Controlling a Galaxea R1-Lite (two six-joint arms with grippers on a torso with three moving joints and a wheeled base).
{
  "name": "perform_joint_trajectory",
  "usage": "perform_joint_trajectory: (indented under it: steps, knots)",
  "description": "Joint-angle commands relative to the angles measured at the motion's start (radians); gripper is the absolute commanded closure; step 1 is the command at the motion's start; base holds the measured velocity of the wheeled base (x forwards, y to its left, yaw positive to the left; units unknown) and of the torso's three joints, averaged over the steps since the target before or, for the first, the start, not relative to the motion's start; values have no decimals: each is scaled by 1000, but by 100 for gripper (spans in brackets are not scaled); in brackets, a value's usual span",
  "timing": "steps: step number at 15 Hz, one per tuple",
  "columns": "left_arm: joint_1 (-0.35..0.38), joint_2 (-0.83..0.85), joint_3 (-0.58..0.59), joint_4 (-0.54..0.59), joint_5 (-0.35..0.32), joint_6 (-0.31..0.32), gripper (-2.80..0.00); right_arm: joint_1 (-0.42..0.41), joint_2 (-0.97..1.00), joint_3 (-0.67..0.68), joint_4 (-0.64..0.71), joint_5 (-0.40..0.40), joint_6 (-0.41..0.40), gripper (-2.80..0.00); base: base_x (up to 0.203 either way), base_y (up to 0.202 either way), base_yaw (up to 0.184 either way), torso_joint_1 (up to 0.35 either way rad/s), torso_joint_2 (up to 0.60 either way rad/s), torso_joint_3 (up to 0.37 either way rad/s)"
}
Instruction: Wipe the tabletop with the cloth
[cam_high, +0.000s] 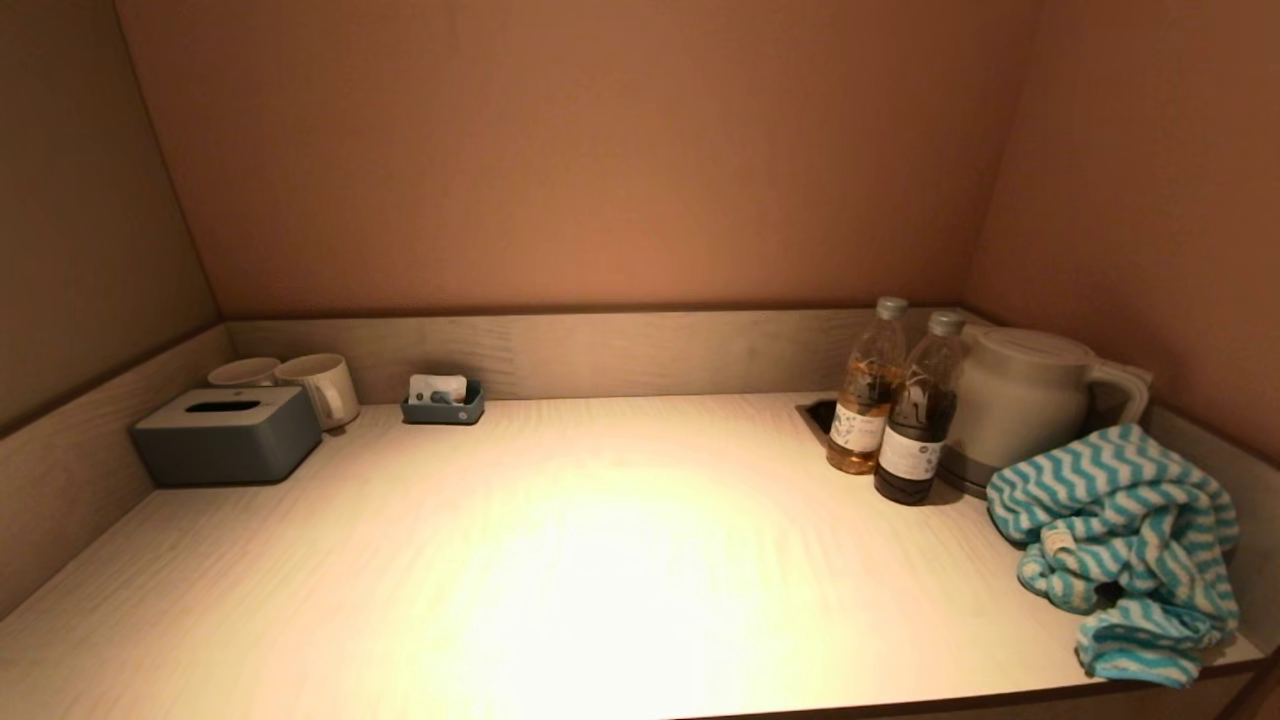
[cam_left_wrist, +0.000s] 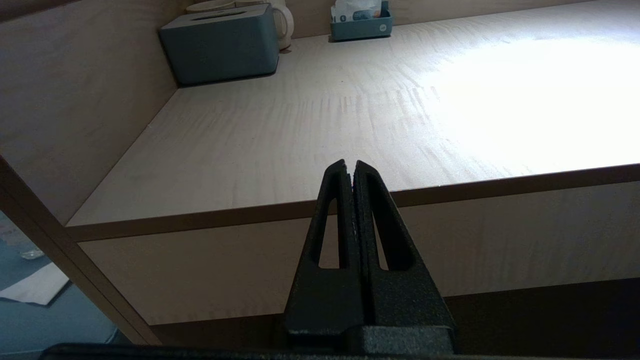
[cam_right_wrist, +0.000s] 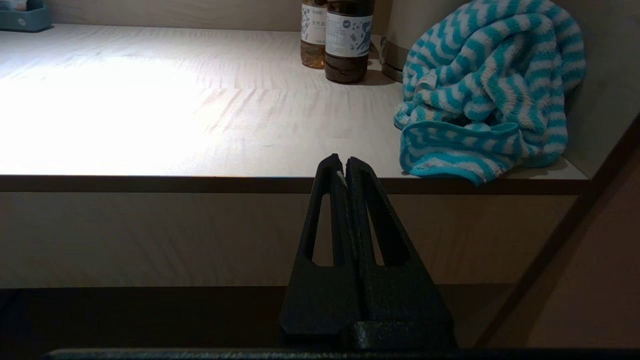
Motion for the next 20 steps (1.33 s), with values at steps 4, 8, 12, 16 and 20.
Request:
perform_joint_trajectory:
  steps: [4, 8, 12, 16, 20]
  knots:
    - [0, 0, 0, 0, 0, 1, 0, 1, 0, 1, 0, 0, -1, 0, 0, 0, 0, 0, 0, 0]
    - [0, 0, 0, 0, 0, 1, 0, 1, 0, 1, 0, 0, -1, 0, 0, 0, 0, 0, 0, 0]
    - [0, 0, 0, 0, 0, 1, 0, 1, 0, 1, 0, 0, -1, 0, 0, 0, 0, 0, 0, 0]
    - [0, 0, 0, 0, 0, 1, 0, 1, 0, 1, 0, 0, 0, 0, 0, 0, 0, 0, 0, 0]
    - [0, 0, 0, 0, 0, 1, 0, 1, 0, 1, 0, 0, 0, 0, 0, 0, 0, 0, 0, 0]
